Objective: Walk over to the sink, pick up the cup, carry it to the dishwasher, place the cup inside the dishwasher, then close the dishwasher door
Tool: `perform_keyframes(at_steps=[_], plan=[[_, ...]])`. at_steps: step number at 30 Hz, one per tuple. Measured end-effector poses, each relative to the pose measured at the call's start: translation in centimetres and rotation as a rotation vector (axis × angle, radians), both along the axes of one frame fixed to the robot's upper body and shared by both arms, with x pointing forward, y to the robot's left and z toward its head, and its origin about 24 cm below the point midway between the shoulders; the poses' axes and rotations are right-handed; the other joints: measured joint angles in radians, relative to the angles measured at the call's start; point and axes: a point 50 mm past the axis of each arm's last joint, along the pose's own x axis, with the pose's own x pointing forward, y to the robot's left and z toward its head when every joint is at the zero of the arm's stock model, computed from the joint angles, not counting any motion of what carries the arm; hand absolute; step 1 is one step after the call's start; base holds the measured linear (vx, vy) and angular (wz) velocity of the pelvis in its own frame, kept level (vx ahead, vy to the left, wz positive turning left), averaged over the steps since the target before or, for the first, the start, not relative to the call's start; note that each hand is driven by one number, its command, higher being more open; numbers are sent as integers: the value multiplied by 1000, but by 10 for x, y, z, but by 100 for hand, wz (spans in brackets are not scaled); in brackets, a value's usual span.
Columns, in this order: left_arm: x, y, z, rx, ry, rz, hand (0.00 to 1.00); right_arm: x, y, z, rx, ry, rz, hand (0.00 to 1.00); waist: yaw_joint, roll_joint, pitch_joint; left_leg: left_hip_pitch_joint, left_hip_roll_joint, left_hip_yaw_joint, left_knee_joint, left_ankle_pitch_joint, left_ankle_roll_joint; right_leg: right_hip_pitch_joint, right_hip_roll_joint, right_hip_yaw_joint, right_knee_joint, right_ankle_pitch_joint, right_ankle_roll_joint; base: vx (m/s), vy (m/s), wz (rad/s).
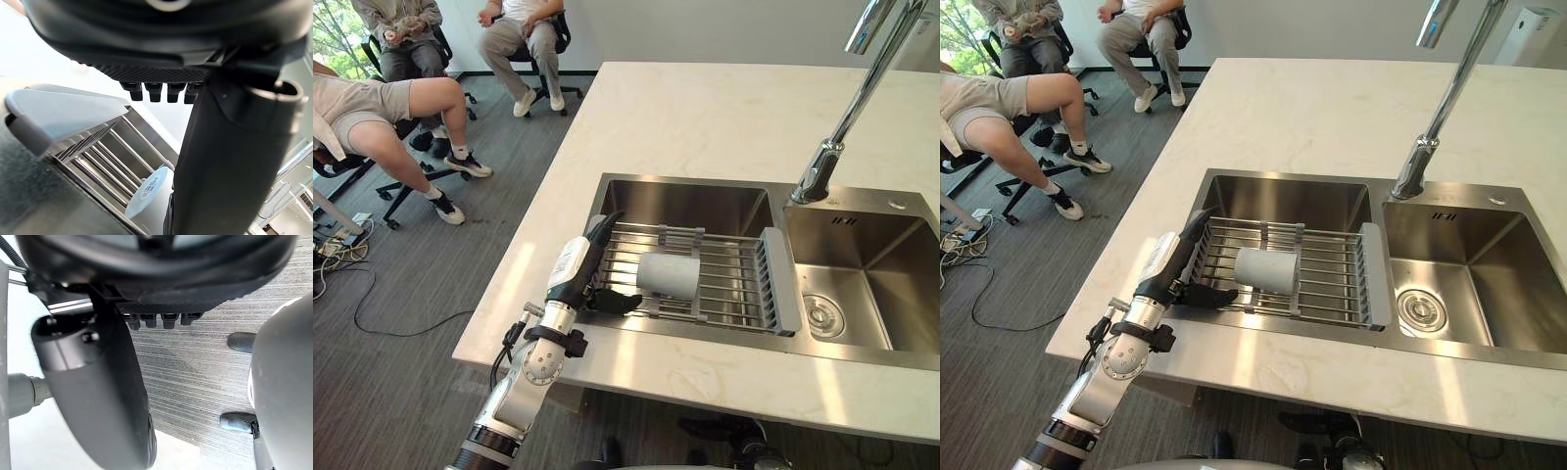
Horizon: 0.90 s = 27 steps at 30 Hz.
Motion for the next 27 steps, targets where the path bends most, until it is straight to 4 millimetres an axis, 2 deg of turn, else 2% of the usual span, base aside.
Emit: perform_keyframes(at_steps=[16,20,27], plan=[[17,-16,5,172,-49,-80,100,4,1,1,6,-14,4,100,-29,-1,1,0,-3,13,-11,1,1,-14,-4,18,-3,4,4,-2,4,-2],[17,-24,6,206,-62,-119,100,4,1,2,7,-16,5,100,-33,-2,1,0,-5,14,-14,1,1,-17,-5,19,-1,5,4,2,2,-1],[18,-26,5,236,-68,-126,100,7,2,2,9,-22,8,100,-53,-2,1,0,-7,14,-15,1,2,-17,-7,19,-3,5,5,0,0,0]])
